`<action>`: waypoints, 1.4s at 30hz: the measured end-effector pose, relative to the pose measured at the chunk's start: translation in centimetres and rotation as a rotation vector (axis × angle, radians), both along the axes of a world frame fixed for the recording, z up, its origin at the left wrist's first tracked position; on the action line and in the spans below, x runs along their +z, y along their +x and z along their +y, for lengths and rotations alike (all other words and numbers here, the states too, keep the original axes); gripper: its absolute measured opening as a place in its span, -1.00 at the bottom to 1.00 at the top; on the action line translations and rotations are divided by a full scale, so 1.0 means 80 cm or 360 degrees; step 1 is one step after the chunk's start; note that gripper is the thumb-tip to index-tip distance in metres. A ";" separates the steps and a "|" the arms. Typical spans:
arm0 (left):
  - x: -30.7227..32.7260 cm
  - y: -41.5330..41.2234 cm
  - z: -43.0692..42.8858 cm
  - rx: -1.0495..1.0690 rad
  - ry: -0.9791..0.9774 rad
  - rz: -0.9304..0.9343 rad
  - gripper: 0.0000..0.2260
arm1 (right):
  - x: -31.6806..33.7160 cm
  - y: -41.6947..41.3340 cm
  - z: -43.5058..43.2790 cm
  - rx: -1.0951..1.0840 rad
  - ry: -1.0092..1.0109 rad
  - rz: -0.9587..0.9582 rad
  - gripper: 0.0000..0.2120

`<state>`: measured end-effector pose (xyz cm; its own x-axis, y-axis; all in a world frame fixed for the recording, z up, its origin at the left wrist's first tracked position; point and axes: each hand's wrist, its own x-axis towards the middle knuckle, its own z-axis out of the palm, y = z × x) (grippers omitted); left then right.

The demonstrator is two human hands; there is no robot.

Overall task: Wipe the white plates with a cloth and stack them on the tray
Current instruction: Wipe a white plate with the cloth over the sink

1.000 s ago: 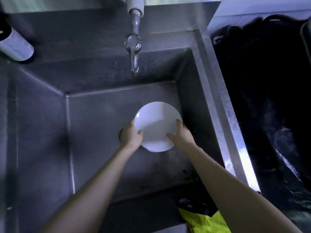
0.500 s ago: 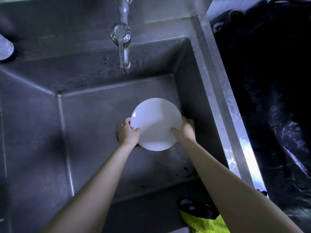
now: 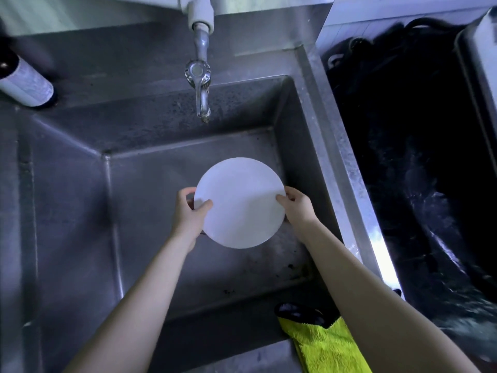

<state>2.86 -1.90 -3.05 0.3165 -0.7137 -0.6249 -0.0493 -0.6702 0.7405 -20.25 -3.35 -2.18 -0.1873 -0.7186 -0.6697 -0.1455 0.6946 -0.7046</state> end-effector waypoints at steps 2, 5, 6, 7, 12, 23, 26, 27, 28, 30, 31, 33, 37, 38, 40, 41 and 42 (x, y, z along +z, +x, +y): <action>0.021 0.000 0.007 0.0017 -0.0075 0.0014 -0.69 | 0.016 0.001 0.007 -0.0038 0.0033 -0.0159 -0.73; 0.056 -0.004 0.021 0.0046 -0.0180 0.0026 -0.71 | 0.038 0.000 0.020 -0.0036 -0.0006 -0.0277 -0.75; 0.067 -0.005 0.026 0.0056 -0.0210 0.0022 -0.73 | 0.044 -0.002 0.023 -0.0056 -0.0015 -0.0303 -0.76; 0.079 -0.005 0.033 0.0065 -0.0236 0.0022 -0.73 | 0.050 -0.004 0.027 -0.0089 -0.0014 -0.0346 -0.78; 0.128 -0.025 0.090 0.0059 -0.0321 -0.0142 -0.55 | 0.081 -0.018 0.048 -0.0165 -0.0014 -0.0560 -0.80; 0.105 -0.190 0.279 -0.1255 -0.0397 -0.0720 -0.42 | 0.124 -0.069 0.074 -0.0049 -0.0083 -0.0648 -0.78; 0.094 -0.211 0.278 -0.1292 -0.0314 -0.0882 -0.47 | 0.124 -0.083 0.084 -0.0049 -0.0067 -0.0682 -0.79; 0.094 -0.214 0.277 -0.1235 -0.0330 -0.0885 -0.55 | 0.123 -0.087 0.088 -0.0060 -0.0061 -0.0698 -0.81; 0.095 -0.216 0.277 -0.1136 -0.0359 -0.0853 -0.63 | 0.123 -0.091 0.092 -0.0072 -0.0058 -0.0717 -0.82; 0.101 -0.212 0.280 -0.0965 -0.0432 -0.0759 -0.71 | 0.123 -0.100 0.097 -0.0105 -0.0057 -0.0759 -0.82; 0.104 -0.208 0.284 -0.0927 -0.0472 -0.0695 -0.73 | 0.123 -0.105 0.098 -0.0118 -0.0057 -0.0777 -0.81; 0.117 -0.198 0.293 -0.0859 -0.0547 -0.0557 -0.81 | 0.127 -0.113 0.099 -0.0121 -0.0063 -0.0785 -0.79; 0.141 -0.168 0.302 -0.0565 -0.0550 -0.0679 -0.90 | 0.141 -0.117 0.096 -0.0035 -0.0109 -0.0729 -0.81; 0.149 -0.157 0.302 -0.0433 -0.0487 -0.0669 -0.86 | 0.145 -0.116 0.096 0.0002 -0.0122 -0.0708 -0.80; 0.171 -0.126 0.300 -0.0057 -0.0400 -0.0447 -0.82 | 0.153 -0.112 0.098 0.0076 -0.0138 -0.0669 -0.79; 0.188 -0.110 0.298 0.0165 -0.0396 -0.0319 -0.83 | 0.157 -0.109 0.099 0.0111 -0.0149 -0.0655 -0.80; 0.208 -0.095 0.295 0.0365 -0.0405 -0.0221 -0.84 | 0.162 -0.105 0.102 0.0139 -0.0160 -0.0648 -0.81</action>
<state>-4.76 21.67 13.57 0.5557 -0.7413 -0.3764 -0.0308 -0.4708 0.8817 -28.64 4.78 10.74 0.1422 -0.7856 -0.6022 0.1036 0.6169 -0.7802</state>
